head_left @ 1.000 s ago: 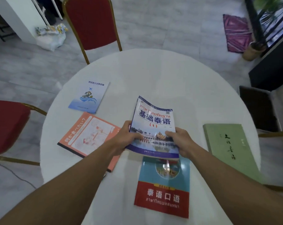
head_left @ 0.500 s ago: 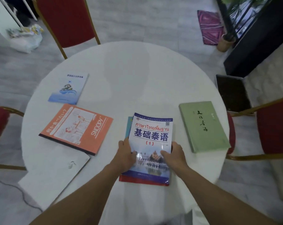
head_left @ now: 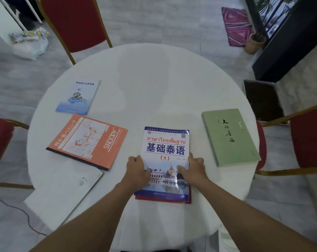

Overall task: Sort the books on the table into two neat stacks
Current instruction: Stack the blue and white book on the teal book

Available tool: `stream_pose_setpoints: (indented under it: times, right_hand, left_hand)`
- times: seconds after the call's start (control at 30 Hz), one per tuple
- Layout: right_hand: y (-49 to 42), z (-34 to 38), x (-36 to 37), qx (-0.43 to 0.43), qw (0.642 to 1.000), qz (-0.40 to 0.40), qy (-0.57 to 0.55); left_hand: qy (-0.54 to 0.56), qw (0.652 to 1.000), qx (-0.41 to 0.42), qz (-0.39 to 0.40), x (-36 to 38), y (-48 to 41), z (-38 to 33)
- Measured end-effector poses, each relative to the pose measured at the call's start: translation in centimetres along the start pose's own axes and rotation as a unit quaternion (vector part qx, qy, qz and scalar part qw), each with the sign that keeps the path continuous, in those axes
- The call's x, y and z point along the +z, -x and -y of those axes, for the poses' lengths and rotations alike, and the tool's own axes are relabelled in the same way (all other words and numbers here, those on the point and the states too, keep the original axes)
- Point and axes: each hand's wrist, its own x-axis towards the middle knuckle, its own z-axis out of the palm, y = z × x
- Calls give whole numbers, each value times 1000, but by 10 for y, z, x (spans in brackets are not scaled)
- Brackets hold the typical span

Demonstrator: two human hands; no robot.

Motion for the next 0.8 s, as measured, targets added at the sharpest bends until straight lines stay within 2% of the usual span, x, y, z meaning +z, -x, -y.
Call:
stream_pose_setpoints:
  times: [0.17,0.3,0.57,0.8]
  right_hand:
    - [-3,0,4,-2,1000,-1,9]
    - [-2,3,4,-1,999,-24,-29]
    - [0,-3,-2,-13,999,2,-32]
    - [-1,-5,5,-4,999,-14,-35]
  left_hand:
    - [-12,1000,-3,7,-7,0,1]
    - [-13,1000,2,9,-11,3,0]
    - [-13,1000,15,15,-17,9,-3]
    - [-31,999,16,27,-20,8,-6]
